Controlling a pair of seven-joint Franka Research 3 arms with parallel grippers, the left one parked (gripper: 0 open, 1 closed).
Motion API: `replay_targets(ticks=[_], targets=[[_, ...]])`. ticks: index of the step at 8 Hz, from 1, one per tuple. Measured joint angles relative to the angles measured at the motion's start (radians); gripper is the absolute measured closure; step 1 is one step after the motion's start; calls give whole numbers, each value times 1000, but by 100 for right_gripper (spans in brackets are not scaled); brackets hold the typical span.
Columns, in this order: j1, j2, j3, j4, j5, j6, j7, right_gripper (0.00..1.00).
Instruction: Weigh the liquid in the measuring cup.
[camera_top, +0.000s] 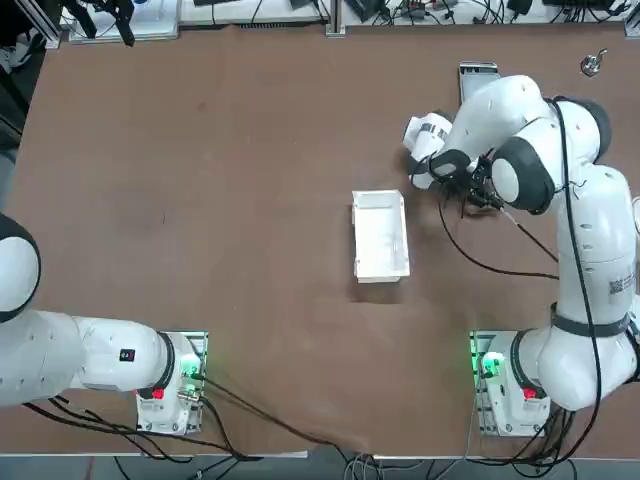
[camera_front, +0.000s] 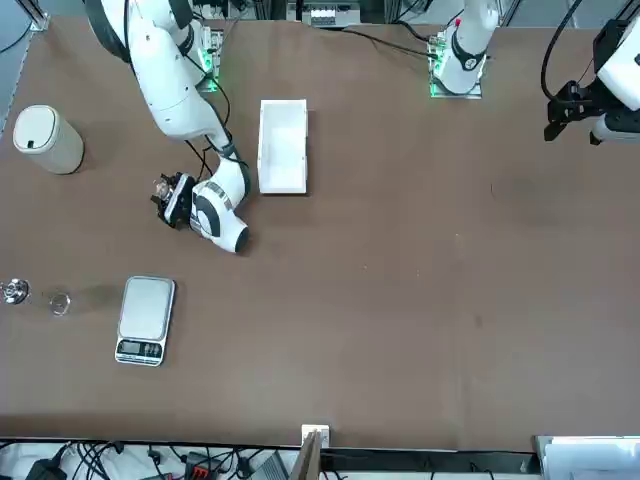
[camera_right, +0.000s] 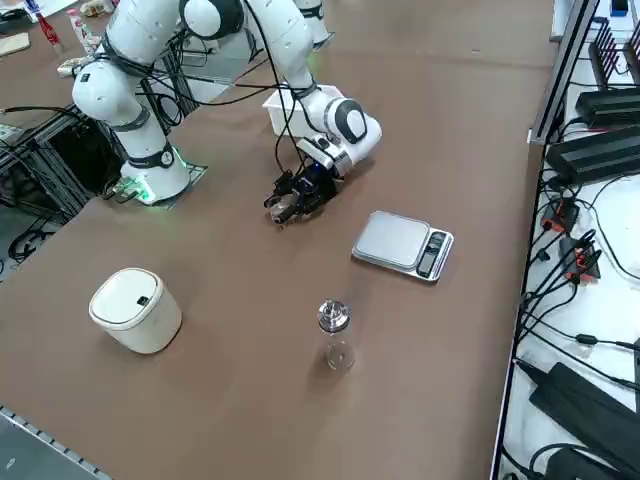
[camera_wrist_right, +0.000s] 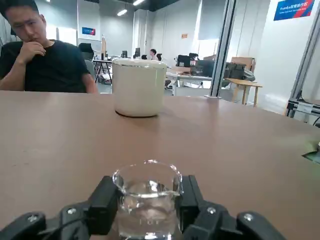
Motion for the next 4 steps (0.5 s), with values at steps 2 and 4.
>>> replay_targets(ticks=[2,4], targets=[[5,7,0,10,-30,-17,0,38],[17,10,0,41,-93,-57,0,38]])
